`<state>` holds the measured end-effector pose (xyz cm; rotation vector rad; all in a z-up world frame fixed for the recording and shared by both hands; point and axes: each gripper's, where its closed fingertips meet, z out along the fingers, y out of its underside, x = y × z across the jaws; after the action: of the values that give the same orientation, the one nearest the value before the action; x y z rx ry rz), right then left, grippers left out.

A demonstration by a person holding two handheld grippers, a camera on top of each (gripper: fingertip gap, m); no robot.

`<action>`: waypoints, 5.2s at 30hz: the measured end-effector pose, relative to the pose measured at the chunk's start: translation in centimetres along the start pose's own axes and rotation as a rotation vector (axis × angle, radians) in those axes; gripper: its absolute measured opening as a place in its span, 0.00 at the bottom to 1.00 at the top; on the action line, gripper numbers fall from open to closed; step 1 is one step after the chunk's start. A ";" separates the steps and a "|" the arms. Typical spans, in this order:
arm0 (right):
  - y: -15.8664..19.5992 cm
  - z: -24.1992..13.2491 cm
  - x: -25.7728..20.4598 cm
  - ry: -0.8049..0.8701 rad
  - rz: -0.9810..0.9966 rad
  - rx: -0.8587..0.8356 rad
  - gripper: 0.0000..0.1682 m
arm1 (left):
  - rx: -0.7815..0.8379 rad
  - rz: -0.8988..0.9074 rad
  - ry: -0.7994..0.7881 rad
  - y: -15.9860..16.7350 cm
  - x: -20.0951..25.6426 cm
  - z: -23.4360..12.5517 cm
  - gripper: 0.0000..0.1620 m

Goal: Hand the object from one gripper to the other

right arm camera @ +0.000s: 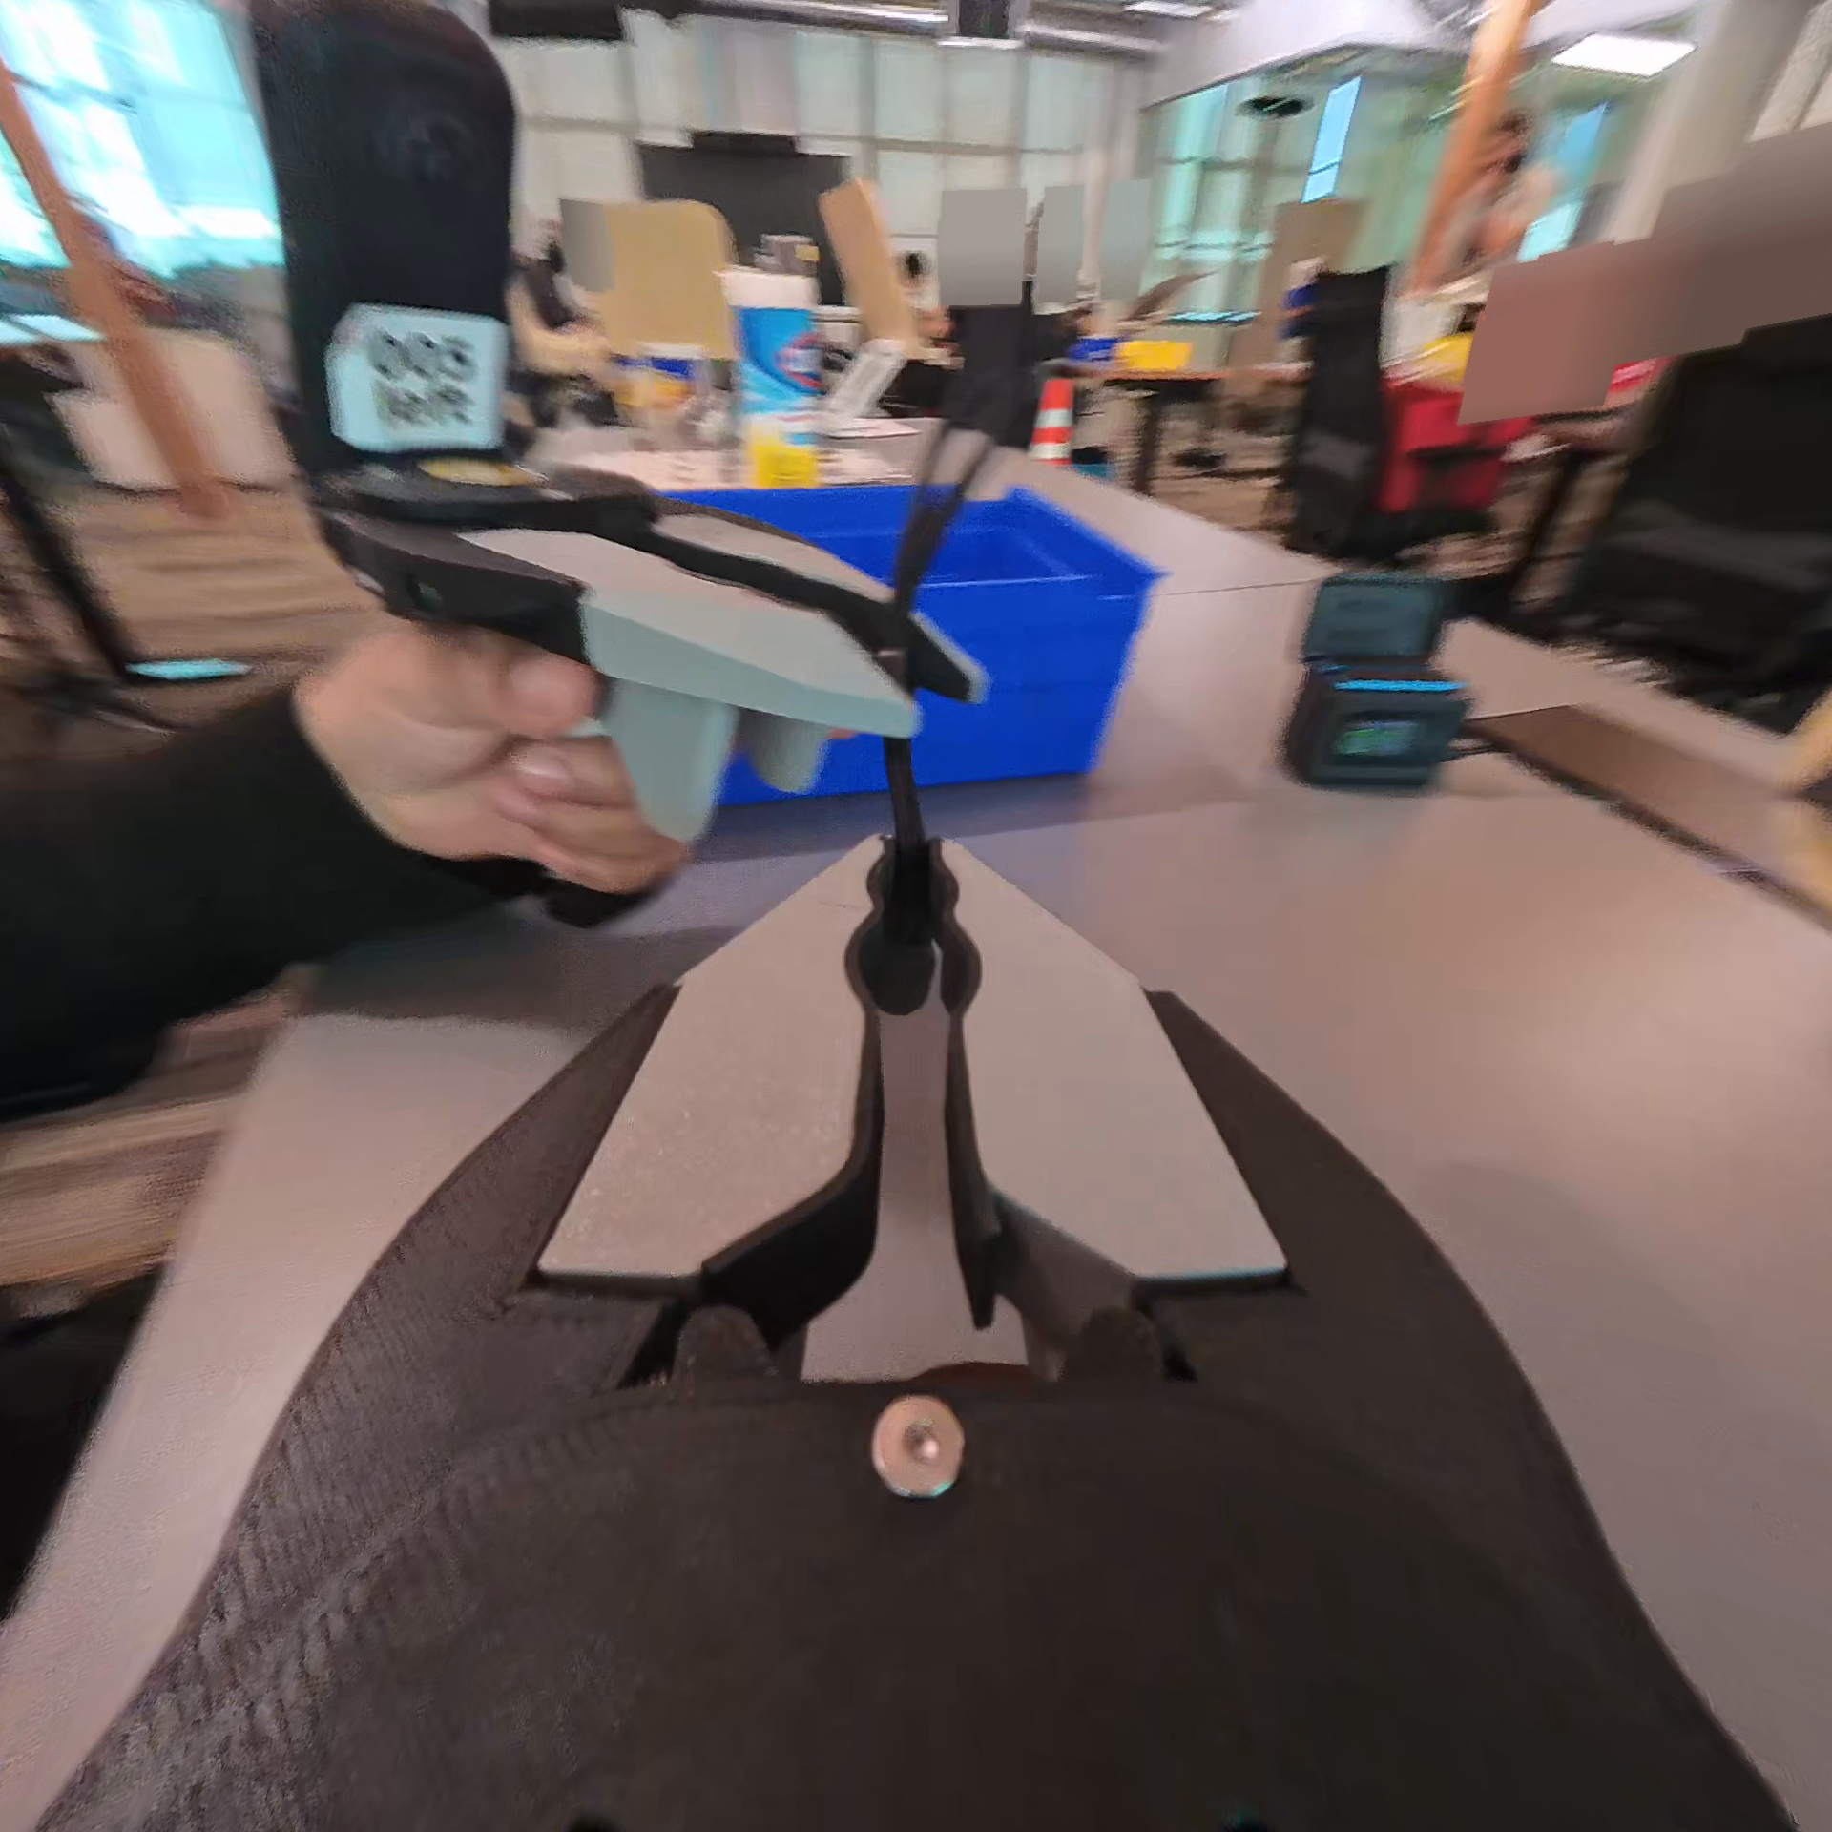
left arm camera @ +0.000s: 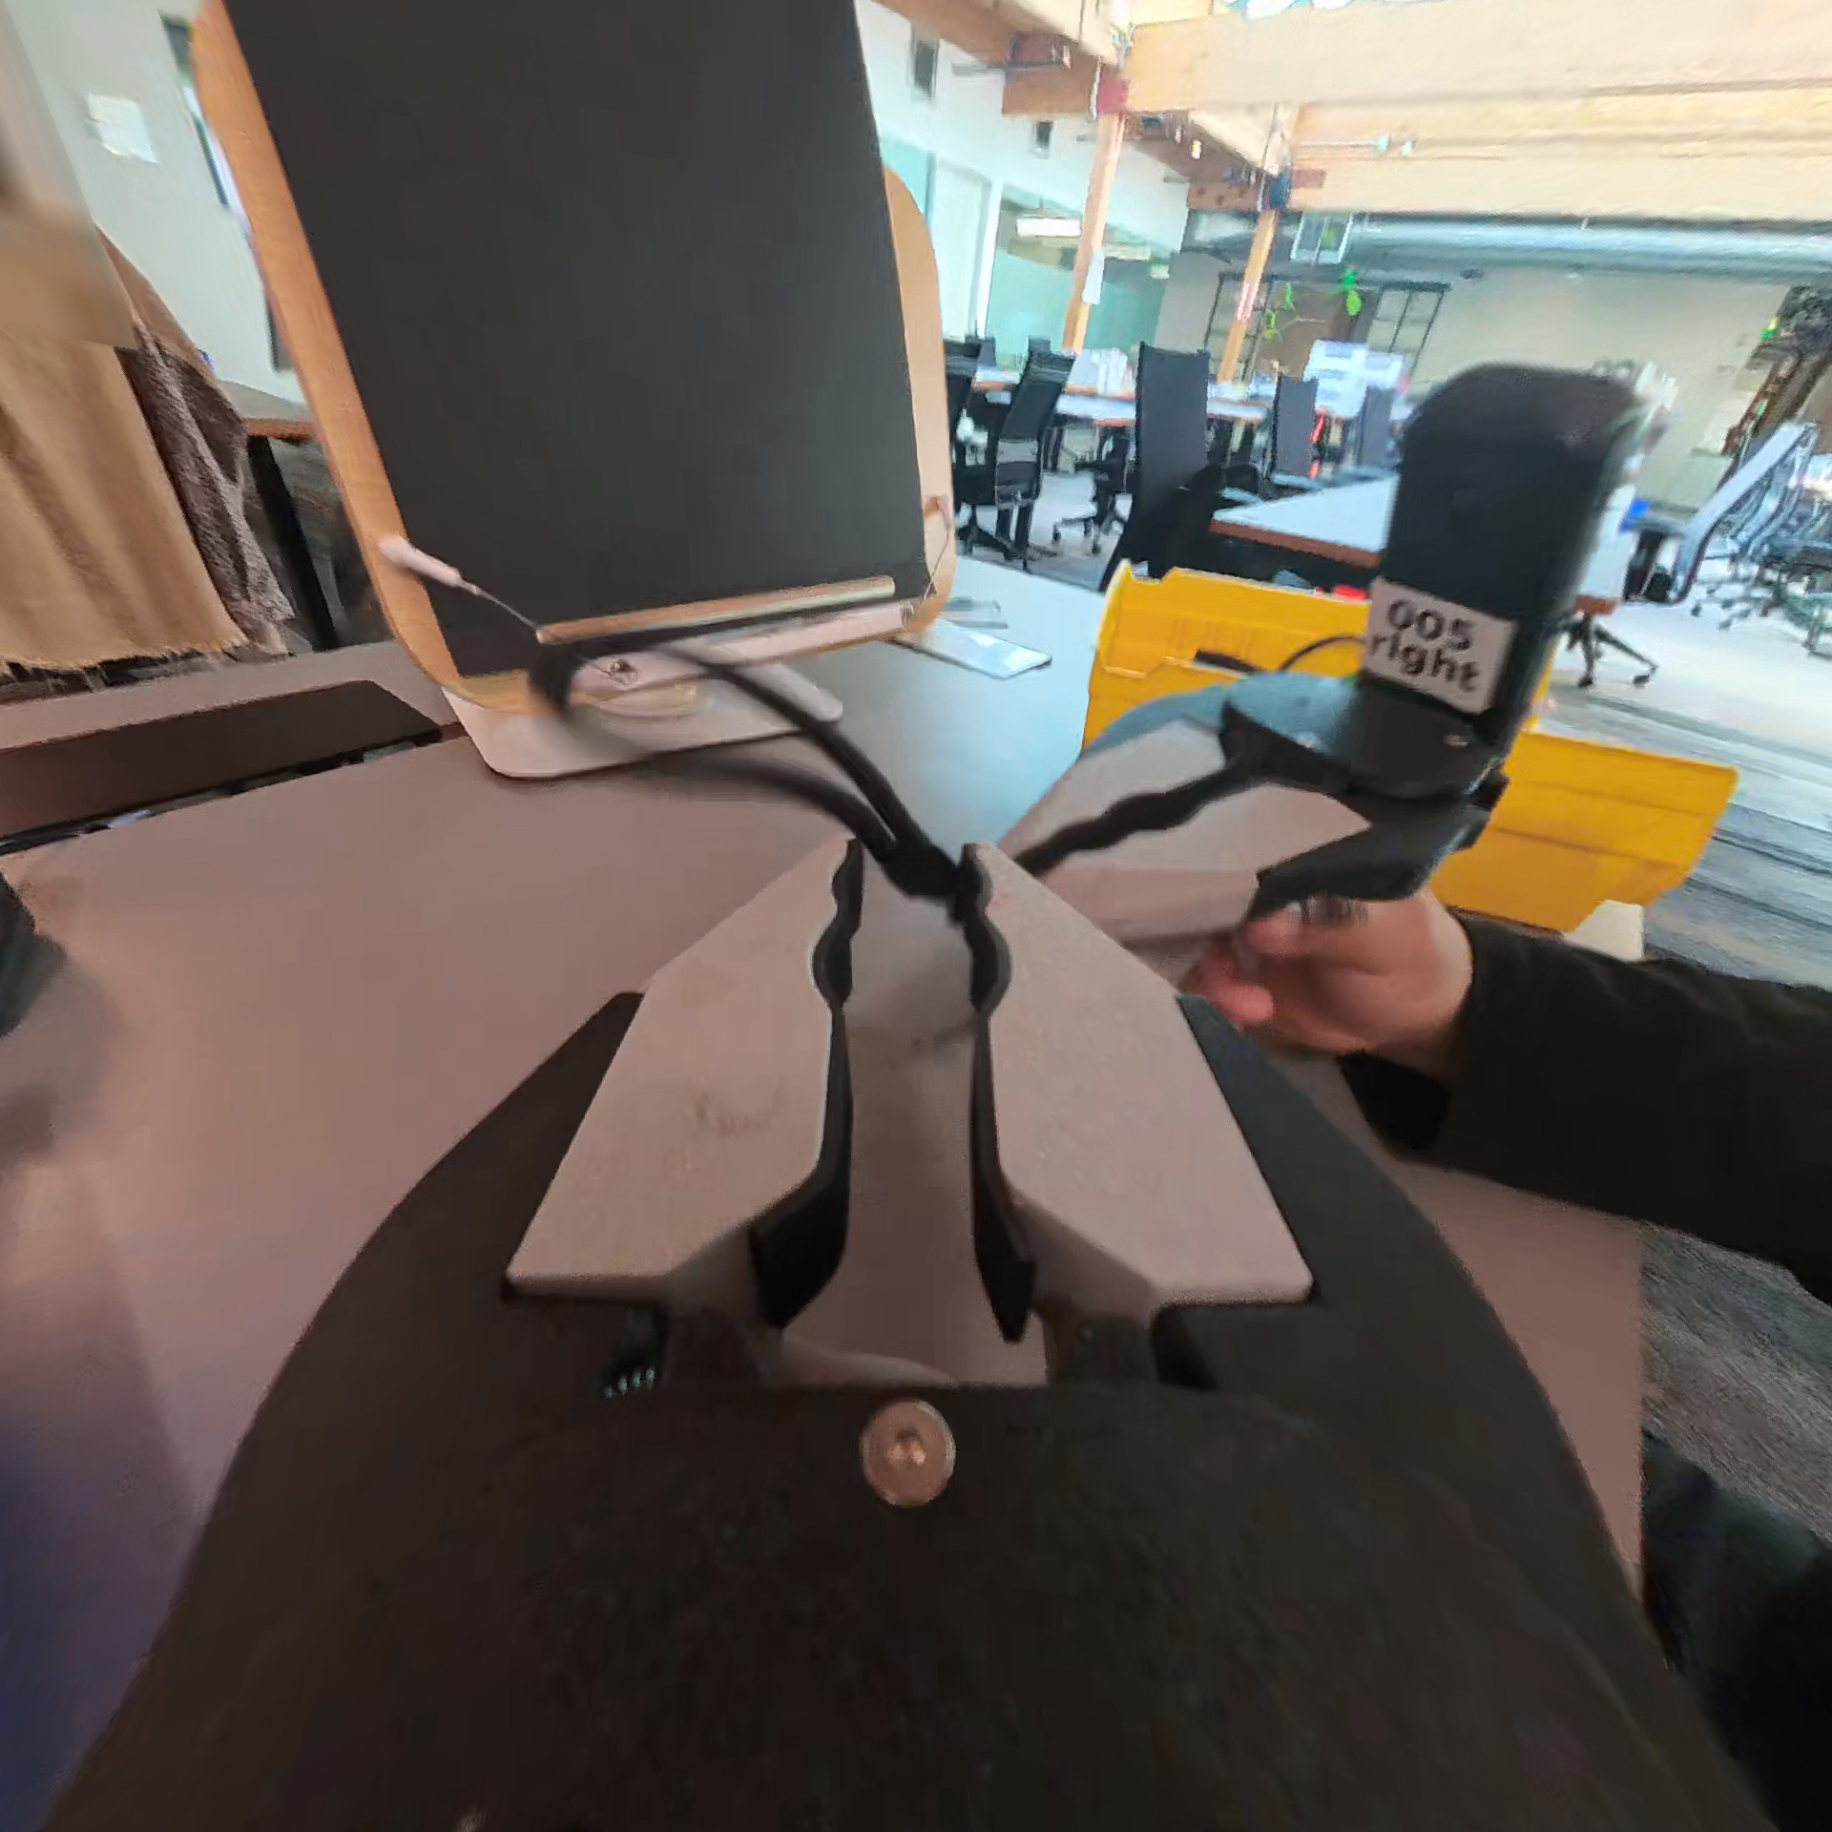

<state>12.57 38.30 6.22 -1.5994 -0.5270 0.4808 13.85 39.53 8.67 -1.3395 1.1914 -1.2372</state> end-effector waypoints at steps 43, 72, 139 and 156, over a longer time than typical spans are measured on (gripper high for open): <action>-3.9 -3.1 0.7 -0.196 0.377 0.234 0.22 | 0.188 0.781 -0.338 -2.3 0.2 -2.4 0.03; -2.4 -1.0 -2.6 0.384 -1.008 -0.023 0.02 | -0.112 -0.508 0.281 3.7 1.8 0.2 0.18; 0.8 -2.8 -0.8 0.098 -0.558 -0.166 0.00 | -0.045 0.348 0.197 1.1 3.9 -3.2 0.10; 1.1 -0.8 -1.7 0.291 -0.973 -0.197 0.00 | -0.054 -0.305 0.374 1.7 4.0 -0.8 0.10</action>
<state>11.74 36.61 5.24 -1.3603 -1.0524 -0.5371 13.03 35.37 7.42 -1.4054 1.3135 -1.7431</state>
